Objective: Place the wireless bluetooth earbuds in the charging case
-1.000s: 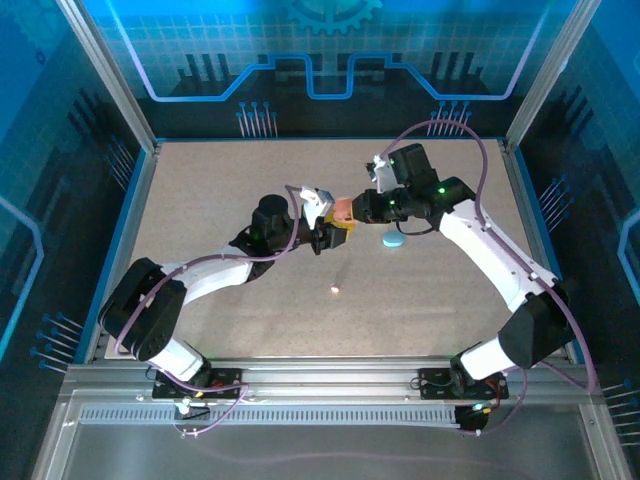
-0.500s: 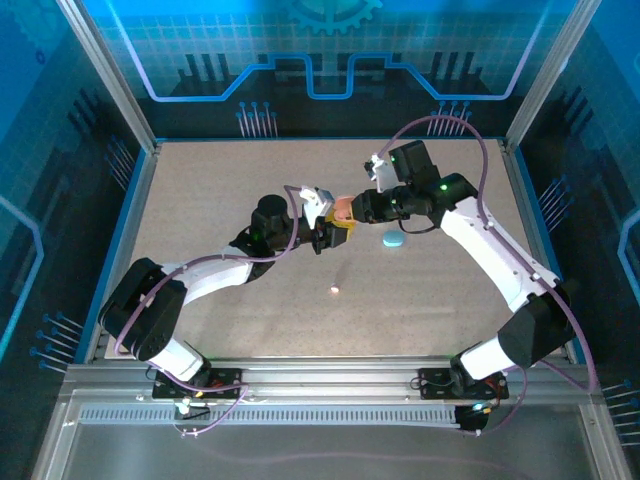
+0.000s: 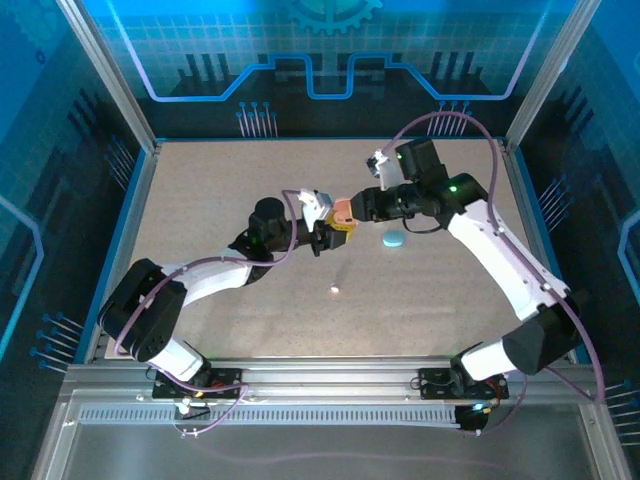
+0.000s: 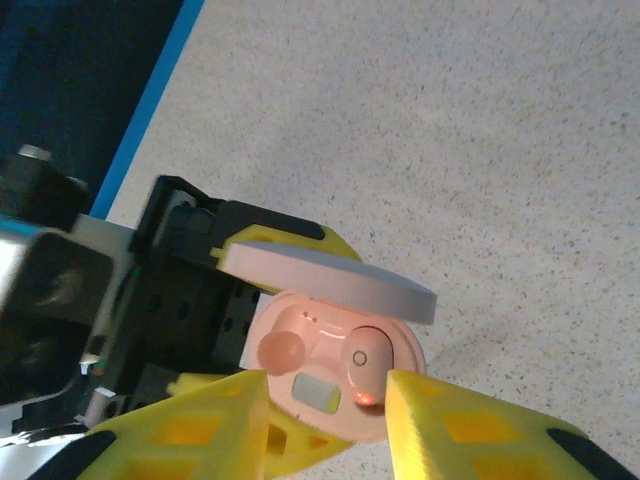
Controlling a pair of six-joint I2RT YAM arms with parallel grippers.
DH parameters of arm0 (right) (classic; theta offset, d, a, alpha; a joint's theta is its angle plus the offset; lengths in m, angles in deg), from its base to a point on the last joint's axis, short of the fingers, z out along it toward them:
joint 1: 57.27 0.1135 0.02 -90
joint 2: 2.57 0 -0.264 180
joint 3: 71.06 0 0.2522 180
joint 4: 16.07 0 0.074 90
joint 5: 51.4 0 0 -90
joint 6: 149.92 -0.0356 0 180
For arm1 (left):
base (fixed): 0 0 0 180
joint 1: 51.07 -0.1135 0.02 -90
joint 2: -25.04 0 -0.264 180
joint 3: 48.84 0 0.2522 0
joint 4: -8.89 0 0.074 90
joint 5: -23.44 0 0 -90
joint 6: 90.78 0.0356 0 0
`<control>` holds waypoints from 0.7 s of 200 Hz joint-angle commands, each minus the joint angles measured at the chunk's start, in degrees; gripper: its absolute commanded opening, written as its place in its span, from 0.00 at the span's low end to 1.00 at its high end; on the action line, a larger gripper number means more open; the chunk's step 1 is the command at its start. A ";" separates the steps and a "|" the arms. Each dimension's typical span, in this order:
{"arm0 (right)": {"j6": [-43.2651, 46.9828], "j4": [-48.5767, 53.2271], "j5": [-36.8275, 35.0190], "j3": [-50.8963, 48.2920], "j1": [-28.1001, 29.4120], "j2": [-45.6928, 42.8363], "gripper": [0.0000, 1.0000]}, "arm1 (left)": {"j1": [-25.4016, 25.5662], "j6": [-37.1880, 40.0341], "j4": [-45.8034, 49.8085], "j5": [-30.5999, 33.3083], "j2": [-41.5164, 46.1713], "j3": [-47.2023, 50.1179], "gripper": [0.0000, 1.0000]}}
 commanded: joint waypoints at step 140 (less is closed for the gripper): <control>-8.55 -10.03 4.65 -19.97 3.99 15.23 0.31 | -3.32 4.01 3.79 6.73 18.69 3.60 0.31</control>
